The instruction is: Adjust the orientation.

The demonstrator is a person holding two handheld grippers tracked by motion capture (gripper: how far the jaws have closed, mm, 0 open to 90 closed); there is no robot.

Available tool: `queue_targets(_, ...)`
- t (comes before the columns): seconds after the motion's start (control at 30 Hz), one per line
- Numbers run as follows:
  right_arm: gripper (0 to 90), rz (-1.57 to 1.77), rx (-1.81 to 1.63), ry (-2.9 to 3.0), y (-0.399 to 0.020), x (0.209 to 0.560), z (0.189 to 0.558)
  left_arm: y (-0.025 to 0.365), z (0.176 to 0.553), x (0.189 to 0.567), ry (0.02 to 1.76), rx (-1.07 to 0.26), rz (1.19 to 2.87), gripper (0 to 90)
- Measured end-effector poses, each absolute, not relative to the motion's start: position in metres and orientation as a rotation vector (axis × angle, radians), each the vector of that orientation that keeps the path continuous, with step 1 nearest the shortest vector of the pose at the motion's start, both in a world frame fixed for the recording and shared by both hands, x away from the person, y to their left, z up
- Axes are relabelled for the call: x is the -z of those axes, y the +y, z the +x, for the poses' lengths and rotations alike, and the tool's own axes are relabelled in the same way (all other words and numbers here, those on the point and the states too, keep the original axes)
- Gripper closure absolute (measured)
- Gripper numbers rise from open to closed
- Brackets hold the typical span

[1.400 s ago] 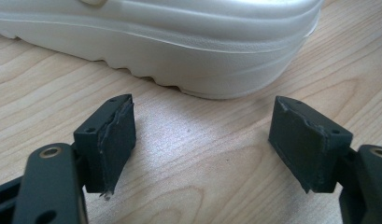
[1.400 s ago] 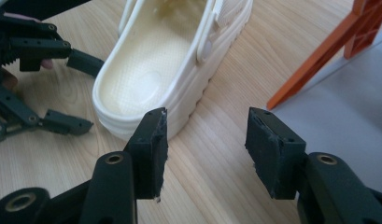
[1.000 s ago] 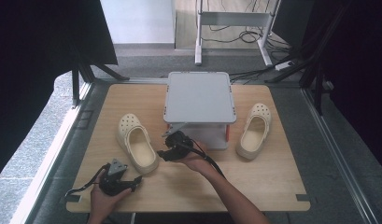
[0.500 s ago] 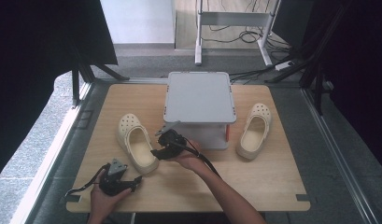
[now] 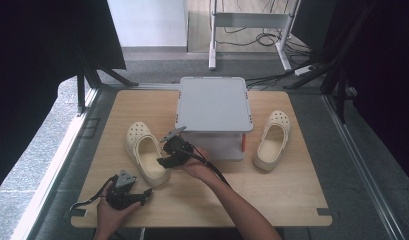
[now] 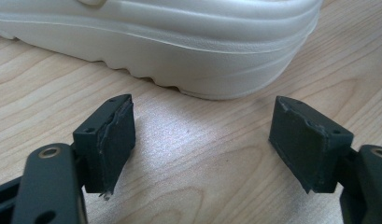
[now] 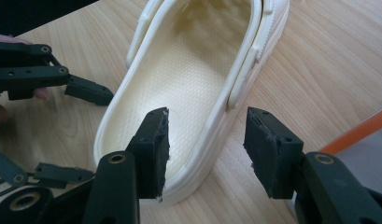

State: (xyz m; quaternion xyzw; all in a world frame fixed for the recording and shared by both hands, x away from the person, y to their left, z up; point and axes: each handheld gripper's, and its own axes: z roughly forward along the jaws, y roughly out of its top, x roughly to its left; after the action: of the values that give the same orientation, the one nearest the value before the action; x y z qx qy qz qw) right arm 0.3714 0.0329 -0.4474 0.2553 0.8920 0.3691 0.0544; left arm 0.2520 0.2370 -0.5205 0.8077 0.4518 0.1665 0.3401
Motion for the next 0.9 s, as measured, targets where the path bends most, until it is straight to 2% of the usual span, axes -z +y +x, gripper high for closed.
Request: queue_targets(0.9, 58.0, 0.807, -1.052, 2.734, 0.058, 0.458, 0.394, 0.237, 0.252, 0.521, 1.173, -0.429, 2.102, 23.0)
